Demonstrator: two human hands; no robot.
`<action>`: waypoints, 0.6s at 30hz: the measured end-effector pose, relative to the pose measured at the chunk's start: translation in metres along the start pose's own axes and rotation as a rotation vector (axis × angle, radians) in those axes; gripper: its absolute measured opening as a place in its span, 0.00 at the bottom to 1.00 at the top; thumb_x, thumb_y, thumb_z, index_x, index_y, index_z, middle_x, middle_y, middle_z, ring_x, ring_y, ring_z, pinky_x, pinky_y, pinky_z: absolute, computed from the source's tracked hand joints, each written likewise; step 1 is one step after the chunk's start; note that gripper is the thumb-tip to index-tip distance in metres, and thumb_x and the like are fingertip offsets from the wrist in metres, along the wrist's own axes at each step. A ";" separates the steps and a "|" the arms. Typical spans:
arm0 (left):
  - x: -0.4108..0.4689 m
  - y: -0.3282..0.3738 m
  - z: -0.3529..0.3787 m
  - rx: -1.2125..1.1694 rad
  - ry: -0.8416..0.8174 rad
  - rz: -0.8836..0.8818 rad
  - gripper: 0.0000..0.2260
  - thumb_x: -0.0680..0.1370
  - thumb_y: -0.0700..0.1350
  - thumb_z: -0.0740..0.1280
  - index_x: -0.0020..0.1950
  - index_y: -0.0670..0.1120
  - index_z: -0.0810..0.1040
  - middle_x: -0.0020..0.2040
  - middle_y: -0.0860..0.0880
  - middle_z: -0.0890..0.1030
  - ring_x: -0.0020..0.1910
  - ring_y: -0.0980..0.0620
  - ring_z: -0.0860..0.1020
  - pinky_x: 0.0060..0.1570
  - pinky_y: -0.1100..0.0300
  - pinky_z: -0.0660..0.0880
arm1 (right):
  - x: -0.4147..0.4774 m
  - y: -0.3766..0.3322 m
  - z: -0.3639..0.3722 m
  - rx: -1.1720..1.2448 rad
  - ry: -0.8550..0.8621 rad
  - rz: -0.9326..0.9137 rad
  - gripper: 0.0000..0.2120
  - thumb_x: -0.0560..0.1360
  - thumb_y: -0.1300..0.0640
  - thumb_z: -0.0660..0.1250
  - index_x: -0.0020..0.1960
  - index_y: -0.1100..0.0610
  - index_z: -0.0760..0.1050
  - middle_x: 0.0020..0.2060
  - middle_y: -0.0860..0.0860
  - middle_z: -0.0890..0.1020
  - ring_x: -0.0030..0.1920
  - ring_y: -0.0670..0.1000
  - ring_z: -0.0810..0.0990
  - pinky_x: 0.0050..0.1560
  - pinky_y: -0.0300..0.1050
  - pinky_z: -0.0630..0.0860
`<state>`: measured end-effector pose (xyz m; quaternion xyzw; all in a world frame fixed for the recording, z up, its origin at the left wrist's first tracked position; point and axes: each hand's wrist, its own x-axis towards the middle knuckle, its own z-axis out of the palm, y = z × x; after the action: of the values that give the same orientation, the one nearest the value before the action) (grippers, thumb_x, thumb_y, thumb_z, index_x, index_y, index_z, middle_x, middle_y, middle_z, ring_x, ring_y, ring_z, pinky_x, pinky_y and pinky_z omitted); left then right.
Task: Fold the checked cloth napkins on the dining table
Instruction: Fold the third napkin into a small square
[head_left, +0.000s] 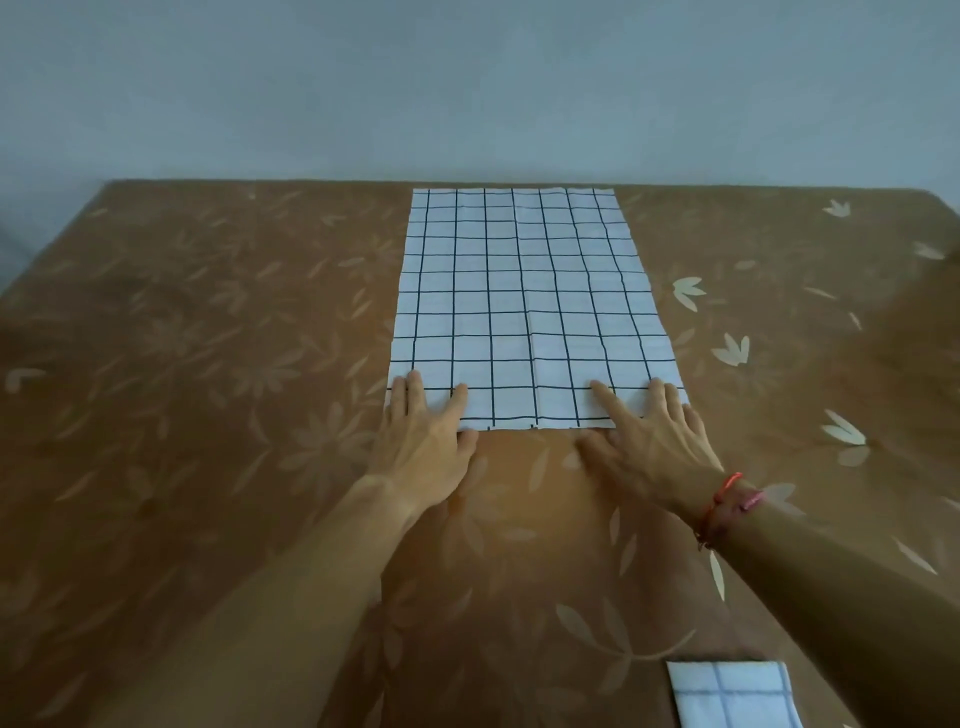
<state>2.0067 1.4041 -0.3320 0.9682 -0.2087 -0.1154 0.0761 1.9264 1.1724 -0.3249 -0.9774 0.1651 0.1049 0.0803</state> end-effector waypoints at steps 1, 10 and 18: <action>0.000 0.000 0.000 -0.006 0.004 -0.001 0.25 0.82 0.55 0.53 0.79 0.53 0.53 0.77 0.33 0.49 0.77 0.36 0.45 0.75 0.45 0.46 | 0.001 0.000 0.001 -0.009 0.008 -0.011 0.29 0.76 0.34 0.50 0.75 0.40 0.52 0.72 0.65 0.59 0.75 0.62 0.55 0.74 0.59 0.55; 0.000 0.006 -0.003 -0.179 0.115 0.014 0.25 0.81 0.48 0.59 0.74 0.36 0.63 0.77 0.41 0.60 0.77 0.48 0.54 0.73 0.55 0.57 | 0.002 0.001 0.002 -0.019 0.086 -0.061 0.25 0.79 0.41 0.52 0.66 0.59 0.66 0.64 0.51 0.69 0.70 0.52 0.64 0.74 0.57 0.57; -0.014 0.001 -0.029 -0.099 0.357 0.038 0.07 0.75 0.34 0.63 0.50 0.42 0.76 0.48 0.49 0.78 0.49 0.47 0.76 0.40 0.60 0.66 | -0.009 -0.003 -0.003 -0.067 0.107 -0.105 0.37 0.74 0.33 0.57 0.72 0.58 0.61 0.70 0.52 0.68 0.73 0.52 0.62 0.75 0.56 0.57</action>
<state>2.0013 1.4117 -0.3008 0.9642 -0.2043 0.0493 0.1618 1.9196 1.1779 -0.3195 -0.9910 0.1140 0.0536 0.0442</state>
